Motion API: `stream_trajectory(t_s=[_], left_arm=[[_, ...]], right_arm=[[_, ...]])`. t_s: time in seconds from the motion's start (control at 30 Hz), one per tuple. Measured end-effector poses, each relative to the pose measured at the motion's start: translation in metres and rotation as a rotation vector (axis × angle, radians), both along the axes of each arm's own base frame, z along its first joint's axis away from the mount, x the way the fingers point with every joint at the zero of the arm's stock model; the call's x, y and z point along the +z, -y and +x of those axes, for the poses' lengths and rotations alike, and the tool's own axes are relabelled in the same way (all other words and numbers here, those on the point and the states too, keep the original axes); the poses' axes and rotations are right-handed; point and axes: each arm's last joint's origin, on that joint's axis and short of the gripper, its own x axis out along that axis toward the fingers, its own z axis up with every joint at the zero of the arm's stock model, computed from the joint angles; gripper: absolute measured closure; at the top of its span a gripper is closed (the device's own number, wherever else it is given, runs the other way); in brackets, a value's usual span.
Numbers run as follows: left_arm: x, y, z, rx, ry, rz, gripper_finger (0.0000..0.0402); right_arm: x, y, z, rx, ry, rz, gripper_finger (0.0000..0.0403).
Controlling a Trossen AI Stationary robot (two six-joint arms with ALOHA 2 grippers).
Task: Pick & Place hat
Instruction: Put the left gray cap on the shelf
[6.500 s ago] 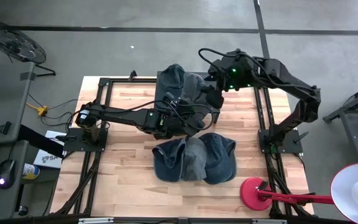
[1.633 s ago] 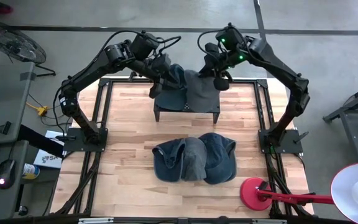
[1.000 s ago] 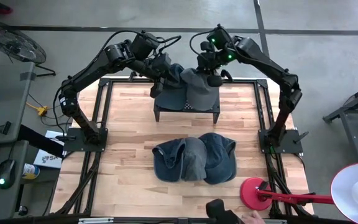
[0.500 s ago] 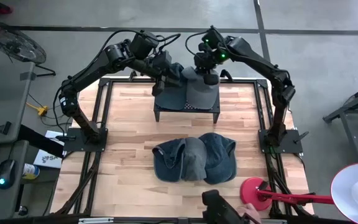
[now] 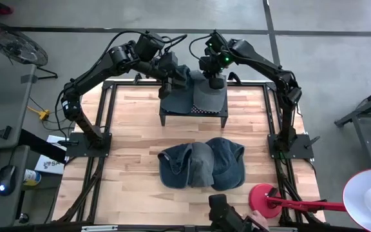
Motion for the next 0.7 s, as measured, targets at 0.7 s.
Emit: stream_trajectory(t_s=[0.7], left_arm=[[0.000,0.000,0.000,0.015,-0.003,0.005,0.0253]], right_arm=[[0.037,-0.029,-0.015,-0.258,0.077,0.102,0.0195]])
